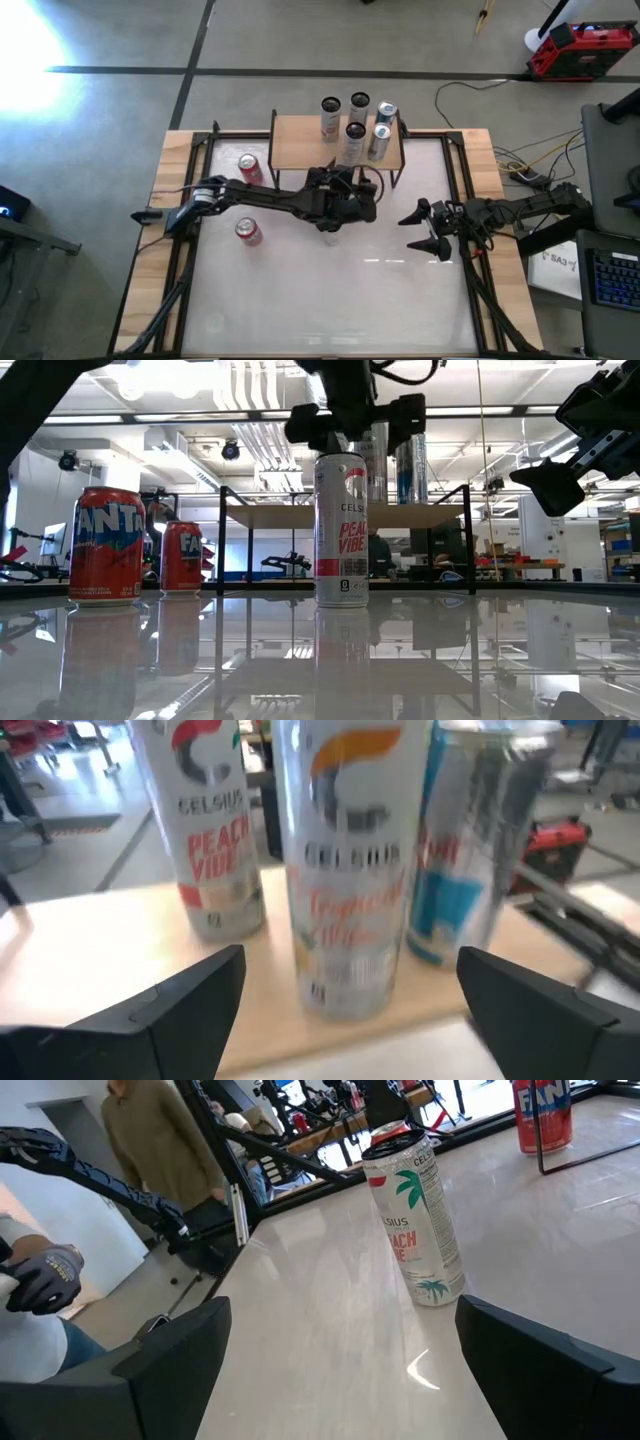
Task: Place canned beverage on shelf
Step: Put the white pink soda can on the shelf aligned with the other white pink soda can
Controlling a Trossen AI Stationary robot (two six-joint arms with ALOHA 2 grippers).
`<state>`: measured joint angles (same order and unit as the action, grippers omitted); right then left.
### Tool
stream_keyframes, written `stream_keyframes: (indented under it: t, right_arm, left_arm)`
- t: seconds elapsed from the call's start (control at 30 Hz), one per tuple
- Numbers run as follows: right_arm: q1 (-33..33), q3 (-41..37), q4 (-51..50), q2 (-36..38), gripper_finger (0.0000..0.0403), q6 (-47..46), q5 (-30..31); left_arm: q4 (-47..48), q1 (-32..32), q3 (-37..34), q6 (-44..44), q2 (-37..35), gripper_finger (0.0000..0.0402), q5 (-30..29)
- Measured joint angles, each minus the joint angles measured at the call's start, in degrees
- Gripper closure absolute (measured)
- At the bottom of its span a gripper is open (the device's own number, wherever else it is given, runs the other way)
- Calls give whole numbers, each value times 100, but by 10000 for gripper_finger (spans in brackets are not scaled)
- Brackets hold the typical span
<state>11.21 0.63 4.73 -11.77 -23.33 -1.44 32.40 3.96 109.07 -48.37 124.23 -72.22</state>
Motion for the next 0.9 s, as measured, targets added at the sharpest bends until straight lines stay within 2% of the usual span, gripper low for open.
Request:
stream_keyframes:
  t: [0.13, 0.2, 0.37, 0.53, 0.63, 0.9]
  right_arm:
    - [1, 0, 2, 0, 33, 0, 0]
    - [1, 1, 0, 0, 33, 0, 0]
    - [2, 2, 1, 0, 33, 0, 0]
    - [2, 2, 0, 0, 33, 0, 0]
    - [0, 1, 1, 0, 33, 0, -2]
    - [2, 2, 1, 0, 33, 0, 0]
  left_arm:
    - [1237, 208, 349, -877, -29, 54, 317]
    - [2051, 264, 659, -1360, -29, 54, 655]
    - [3698, 249, 1483, -1982, -1, 54, 2382]
    - [4248, 188, 2057, -2038, 24, 54, 3976]
    - [4401, 152, 2200, -2287, 24, 54, 4570]
    - [5273, 127, 2241, -3705, 30, 54, 5936]
